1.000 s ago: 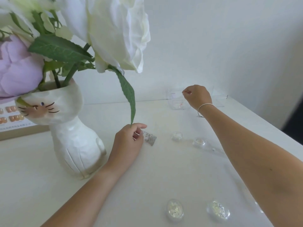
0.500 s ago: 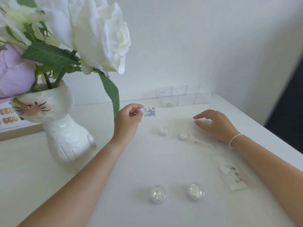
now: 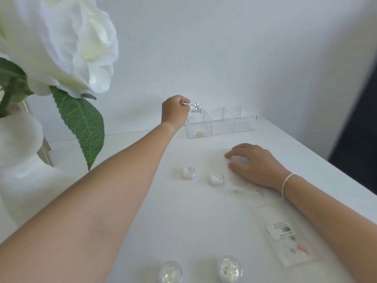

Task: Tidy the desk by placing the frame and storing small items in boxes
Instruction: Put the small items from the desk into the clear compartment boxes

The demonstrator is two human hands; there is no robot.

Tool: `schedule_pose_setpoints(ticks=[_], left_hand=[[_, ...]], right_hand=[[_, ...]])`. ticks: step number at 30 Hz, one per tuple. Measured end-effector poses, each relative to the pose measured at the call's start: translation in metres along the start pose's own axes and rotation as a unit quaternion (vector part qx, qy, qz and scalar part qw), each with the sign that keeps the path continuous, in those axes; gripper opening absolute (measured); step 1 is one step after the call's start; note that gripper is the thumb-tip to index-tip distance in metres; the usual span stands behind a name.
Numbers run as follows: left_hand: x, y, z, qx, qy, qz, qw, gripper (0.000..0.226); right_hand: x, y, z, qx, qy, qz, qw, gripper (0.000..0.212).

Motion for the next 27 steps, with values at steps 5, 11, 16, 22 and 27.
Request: schedule_pose_setpoints(ticks=[5,11,16,22,27], left_hand=[[-0.021,-0.012,0.015,0.018,-0.031,0.069,0.997,0.03],[-0.033,-0.023,0.011,0.009,-0.085,0.12,0.989,0.038],[-0.012,-0.018,-0.021,-0.04,-0.051,0.081,0.995,0.035],[0.01,-0.031,-0.092,-0.058,-0.083,-0.003,0.995,0.016],[0.028,-0.034,-0.13,-0.082,-0.129,-0.002,0.988,0.02]], right_hand=[[-0.001,0.001,0.001,0.007,0.0,0.004,1.0,0.025],[-0.001,0.001,0.001,0.006,-0.002,-0.002,1.0,0.026],[0.001,-0.003,-0.001,0.015,-0.002,0.007,1.0,0.024],[0.005,-0.033,-0.011,0.073,0.004,0.188,0.979,0.014],[-0.017,-0.054,-0.018,0.106,-0.111,0.136,0.979,0.027]])
Point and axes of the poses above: each hand's wrist, its own z-axis towards the middle knuckle, its own x-axis out of the back of the hand, y = z × x, the point moved 7 cm from there along z, towards the middle knuckle, and after that the axes turned 11 degrees about z, right-handed, at the moved point
